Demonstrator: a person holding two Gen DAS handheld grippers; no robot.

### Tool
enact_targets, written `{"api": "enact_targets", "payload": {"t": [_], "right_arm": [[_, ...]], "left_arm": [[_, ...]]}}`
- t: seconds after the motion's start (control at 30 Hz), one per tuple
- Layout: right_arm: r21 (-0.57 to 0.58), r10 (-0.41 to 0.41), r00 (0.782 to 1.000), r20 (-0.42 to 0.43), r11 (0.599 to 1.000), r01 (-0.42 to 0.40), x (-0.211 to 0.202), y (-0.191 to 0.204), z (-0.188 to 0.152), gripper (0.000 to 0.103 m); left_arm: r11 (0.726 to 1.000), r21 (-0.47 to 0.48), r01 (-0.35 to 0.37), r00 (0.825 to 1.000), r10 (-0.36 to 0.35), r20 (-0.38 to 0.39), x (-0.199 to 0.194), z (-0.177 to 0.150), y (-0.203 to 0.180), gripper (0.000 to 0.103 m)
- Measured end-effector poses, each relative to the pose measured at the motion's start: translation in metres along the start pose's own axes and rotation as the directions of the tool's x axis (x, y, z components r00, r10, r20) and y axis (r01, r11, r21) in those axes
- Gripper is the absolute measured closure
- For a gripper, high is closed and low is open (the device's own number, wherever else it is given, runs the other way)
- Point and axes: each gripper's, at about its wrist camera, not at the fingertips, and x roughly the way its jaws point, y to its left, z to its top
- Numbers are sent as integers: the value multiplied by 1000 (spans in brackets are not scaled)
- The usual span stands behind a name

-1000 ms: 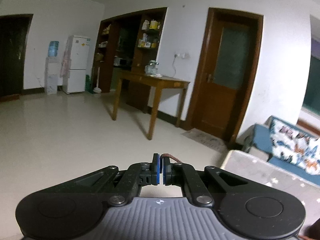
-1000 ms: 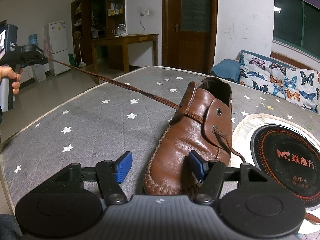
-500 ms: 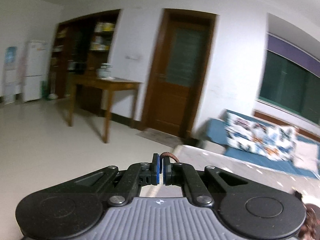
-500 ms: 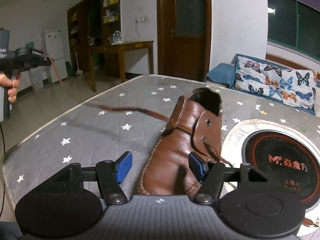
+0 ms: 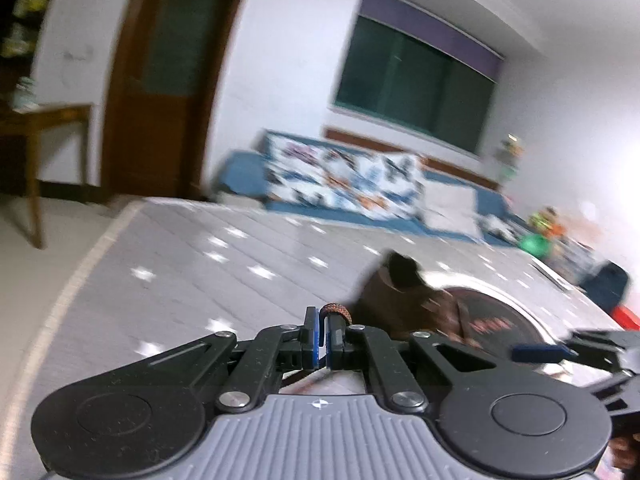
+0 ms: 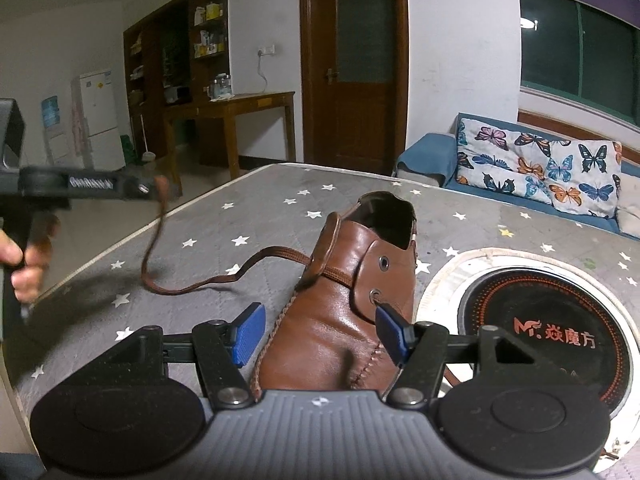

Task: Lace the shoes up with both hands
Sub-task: 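Move the left gripper holding the lace back toward the shoe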

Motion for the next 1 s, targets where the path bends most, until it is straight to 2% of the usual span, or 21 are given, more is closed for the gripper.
{"api": "enact_targets", "payload": {"t": [0.2,0.33,0.43,0.53,0.6,0.67,0.83,1.0], "right_arm": [[-1,-11,1000,-16,1000,11,3,-3,-4,42],[13,-35,999,-19,999,35,4,-12,-4,47],[23,-56,998,-18,998,56,5,-20,-4,52],[25,-83,996,-23,996,84,9,-28,-4,60],[12,-108,994,-33,994,109,14,-33,-5,70],[1,-120,992,-42,993,120,19,-36,-4,73],[-54,-142,988,-67,989,139,33,-40,-3,82],[-188,-161,984,-73,971,145,42,-29,-7,84]], "left_arm": [[997,36,65,996,-63,-65,18,-12,-23,98],[998,38,52,995,-48,-93,17,-17,-19,94],[999,36,40,993,-35,-113,14,-21,-14,89],[999,31,28,993,-24,-119,14,-24,-10,88],[999,23,24,992,-20,-122,14,-25,-7,88],[999,25,22,992,-19,-123,16,-26,-6,88],[999,36,16,992,-11,-126,13,-29,-3,79],[999,34,6,990,-1,-138,11,-34,3,74]]}}
